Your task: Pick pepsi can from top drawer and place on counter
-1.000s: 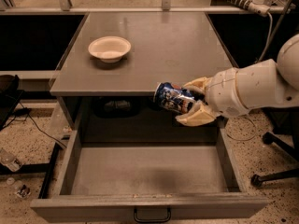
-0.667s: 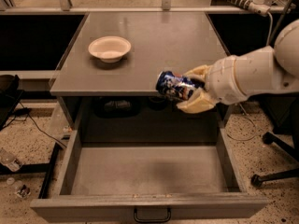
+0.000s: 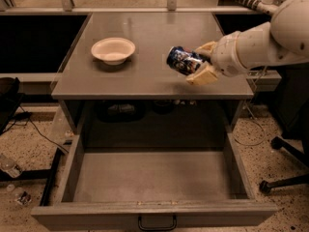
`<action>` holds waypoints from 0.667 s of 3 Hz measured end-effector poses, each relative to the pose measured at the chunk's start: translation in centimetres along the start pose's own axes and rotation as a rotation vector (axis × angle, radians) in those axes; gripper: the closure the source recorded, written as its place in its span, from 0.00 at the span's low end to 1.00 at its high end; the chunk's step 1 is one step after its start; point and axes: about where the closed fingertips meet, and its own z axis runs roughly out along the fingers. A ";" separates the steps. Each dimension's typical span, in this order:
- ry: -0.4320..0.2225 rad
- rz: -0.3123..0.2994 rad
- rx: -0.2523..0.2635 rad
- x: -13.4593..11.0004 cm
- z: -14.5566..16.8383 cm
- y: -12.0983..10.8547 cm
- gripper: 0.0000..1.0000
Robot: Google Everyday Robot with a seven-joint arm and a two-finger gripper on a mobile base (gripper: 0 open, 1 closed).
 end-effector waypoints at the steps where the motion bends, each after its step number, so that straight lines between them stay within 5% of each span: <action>1: -0.009 0.085 0.028 0.9 3.2 -3.0 1.00; 2: -0.011 0.169 0.036 1.6 6.4 -4.7 1.00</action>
Offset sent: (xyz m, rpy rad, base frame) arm 0.1115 0.0146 -0.0476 0.1592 0.1148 -0.2003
